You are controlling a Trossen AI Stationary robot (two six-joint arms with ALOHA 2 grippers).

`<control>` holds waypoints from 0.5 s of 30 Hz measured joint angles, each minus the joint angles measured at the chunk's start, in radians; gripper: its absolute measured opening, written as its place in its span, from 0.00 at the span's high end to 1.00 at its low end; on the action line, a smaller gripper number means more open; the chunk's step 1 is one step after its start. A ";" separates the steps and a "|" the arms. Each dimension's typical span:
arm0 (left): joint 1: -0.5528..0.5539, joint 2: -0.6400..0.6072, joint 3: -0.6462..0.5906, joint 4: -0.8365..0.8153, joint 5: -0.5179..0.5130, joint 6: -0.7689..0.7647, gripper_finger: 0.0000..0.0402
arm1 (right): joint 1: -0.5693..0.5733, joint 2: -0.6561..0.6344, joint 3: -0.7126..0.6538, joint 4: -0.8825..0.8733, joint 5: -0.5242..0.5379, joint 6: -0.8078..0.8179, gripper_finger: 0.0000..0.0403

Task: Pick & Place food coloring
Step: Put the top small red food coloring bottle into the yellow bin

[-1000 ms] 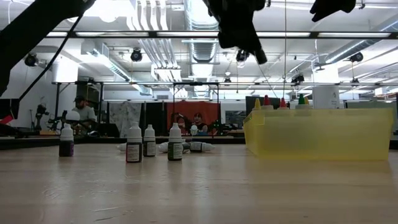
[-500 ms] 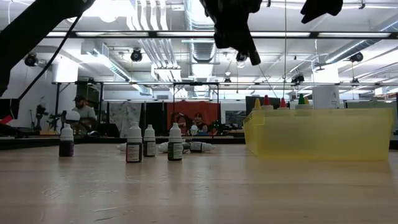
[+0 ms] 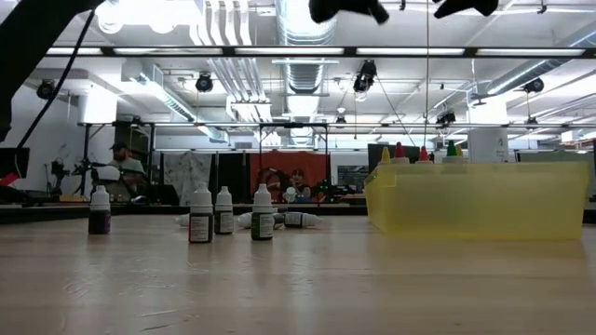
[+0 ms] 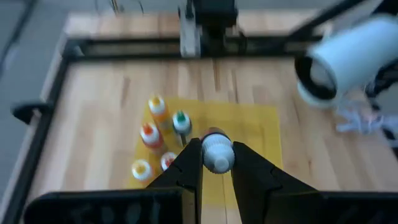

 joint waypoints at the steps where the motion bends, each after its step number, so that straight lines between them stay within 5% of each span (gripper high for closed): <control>1: 0.002 -0.012 0.000 0.010 0.000 0.000 0.90 | 0.001 0.000 0.000 0.014 -0.001 -0.006 0.56; 15: 0.022 -0.057 -0.001 0.052 0.007 -0.001 0.90 | 0.001 0.071 -0.002 0.193 -0.116 -0.067 0.56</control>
